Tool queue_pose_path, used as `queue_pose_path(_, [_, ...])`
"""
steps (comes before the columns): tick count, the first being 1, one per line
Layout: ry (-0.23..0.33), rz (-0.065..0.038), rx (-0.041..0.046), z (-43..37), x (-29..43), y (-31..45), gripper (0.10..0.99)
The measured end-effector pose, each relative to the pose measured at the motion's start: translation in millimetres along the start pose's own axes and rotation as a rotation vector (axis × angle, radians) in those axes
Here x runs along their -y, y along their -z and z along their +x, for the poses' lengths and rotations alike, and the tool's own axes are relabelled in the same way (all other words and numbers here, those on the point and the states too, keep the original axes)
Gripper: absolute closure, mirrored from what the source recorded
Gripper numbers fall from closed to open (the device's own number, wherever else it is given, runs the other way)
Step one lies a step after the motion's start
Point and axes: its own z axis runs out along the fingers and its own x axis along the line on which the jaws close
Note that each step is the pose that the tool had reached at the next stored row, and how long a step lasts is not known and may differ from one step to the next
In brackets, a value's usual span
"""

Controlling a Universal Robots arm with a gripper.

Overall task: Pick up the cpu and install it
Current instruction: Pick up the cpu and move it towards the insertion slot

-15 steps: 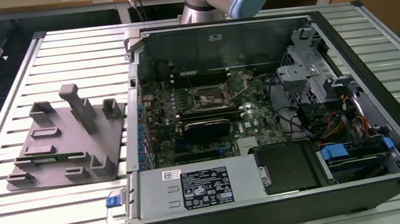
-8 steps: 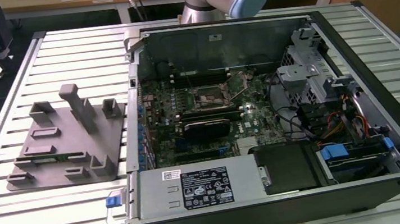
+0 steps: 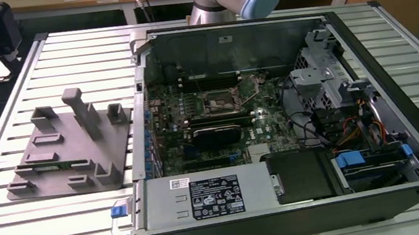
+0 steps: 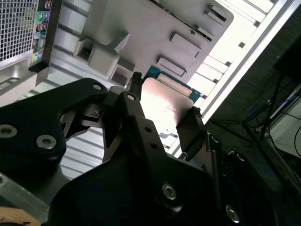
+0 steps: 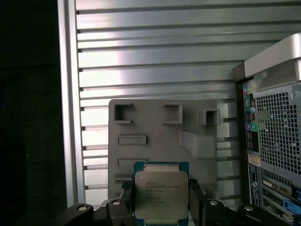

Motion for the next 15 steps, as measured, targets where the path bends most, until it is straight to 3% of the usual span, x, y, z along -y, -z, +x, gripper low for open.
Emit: queue_pose_path(15, [0.000,0.000,0.0001,-25.7,-1.9,-0.8,0.541])
